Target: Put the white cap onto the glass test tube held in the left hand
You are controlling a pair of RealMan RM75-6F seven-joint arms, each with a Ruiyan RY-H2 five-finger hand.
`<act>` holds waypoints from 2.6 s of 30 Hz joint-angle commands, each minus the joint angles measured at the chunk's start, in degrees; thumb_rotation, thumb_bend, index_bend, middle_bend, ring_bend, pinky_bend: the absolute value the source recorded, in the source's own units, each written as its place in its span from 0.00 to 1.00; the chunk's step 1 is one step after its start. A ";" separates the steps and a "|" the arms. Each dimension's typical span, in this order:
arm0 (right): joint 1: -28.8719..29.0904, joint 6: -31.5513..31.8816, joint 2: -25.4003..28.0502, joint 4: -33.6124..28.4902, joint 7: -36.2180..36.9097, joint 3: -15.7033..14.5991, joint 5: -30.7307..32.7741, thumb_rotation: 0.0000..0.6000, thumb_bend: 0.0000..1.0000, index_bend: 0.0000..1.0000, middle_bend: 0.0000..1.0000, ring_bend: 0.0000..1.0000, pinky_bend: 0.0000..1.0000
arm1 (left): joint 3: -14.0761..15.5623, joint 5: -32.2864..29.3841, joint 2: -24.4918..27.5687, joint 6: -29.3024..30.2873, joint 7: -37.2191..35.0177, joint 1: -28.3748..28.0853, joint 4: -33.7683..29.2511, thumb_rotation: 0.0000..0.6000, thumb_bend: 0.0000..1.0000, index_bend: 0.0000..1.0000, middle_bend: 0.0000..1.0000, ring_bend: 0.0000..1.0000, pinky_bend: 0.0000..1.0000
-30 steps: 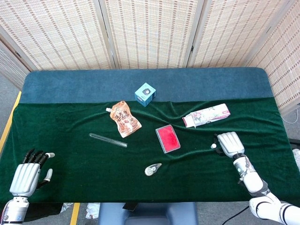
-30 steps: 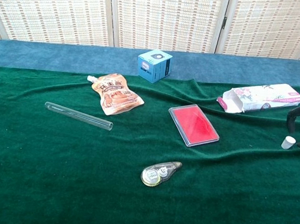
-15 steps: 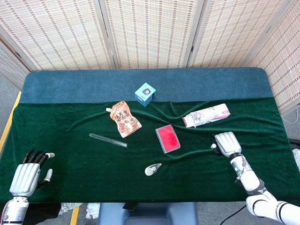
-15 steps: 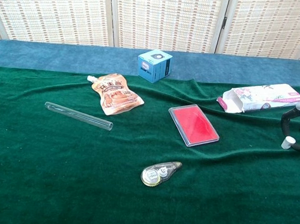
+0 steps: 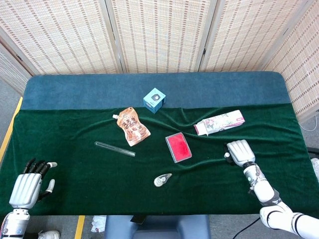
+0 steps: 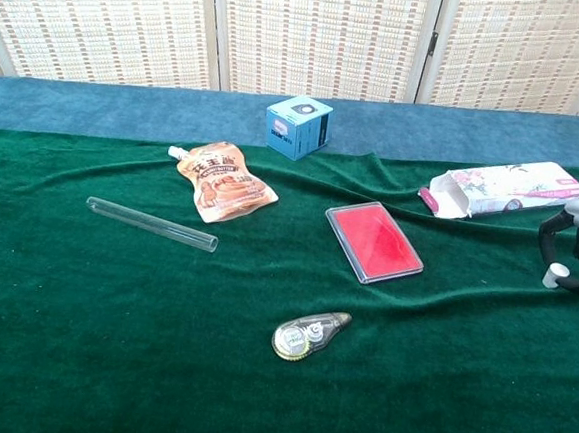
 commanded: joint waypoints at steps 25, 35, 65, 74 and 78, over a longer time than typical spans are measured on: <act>-4.73 13.15 16.49 -21.04 1.87 2.48 -4.16 0.97 0.62 0.72 1.00 1.00 1.00 | -9.36 -1.77 -5.31 -20.55 1.38 -20.69 9.05 1.00 0.50 0.42 0.69 0.61 0.69; -6.80 14.78 18.70 -22.96 2.72 1.80 -3.66 0.97 0.62 0.73 1.00 1.00 1.00 | -10.00 -7.19 -13.33 -31.11 7.21 -29.60 17.12 1.00 0.47 0.40 0.83 0.73 0.76; -7.26 12.53 17.20 -18.94 6.58 1.23 -3.61 0.97 0.62 0.74 1.00 1.00 1.00 | -9.40 -23.33 -25.56 -35.34 17.70 -36.55 26.46 1.00 0.40 0.47 0.88 0.79 0.76; -7.31 12.05 16.81 -17.93 7.50 1.26 -3.55 0.97 0.62 0.75 1.00 1.00 1.00 | -9.07 -24.45 -26.65 -34.63 17.63 -37.25 27.80 1.00 0.42 0.50 0.89 0.80 0.77; -7.25 11.81 16.66 -17.59 7.79 1.28 -3.62 0.98 0.62 0.75 1.00 1.00 1.00 | -8.79 -24.81 -26.93 -34.56 17.52 -37.40 28.32 1.00 0.42 0.51 0.89 0.80 0.77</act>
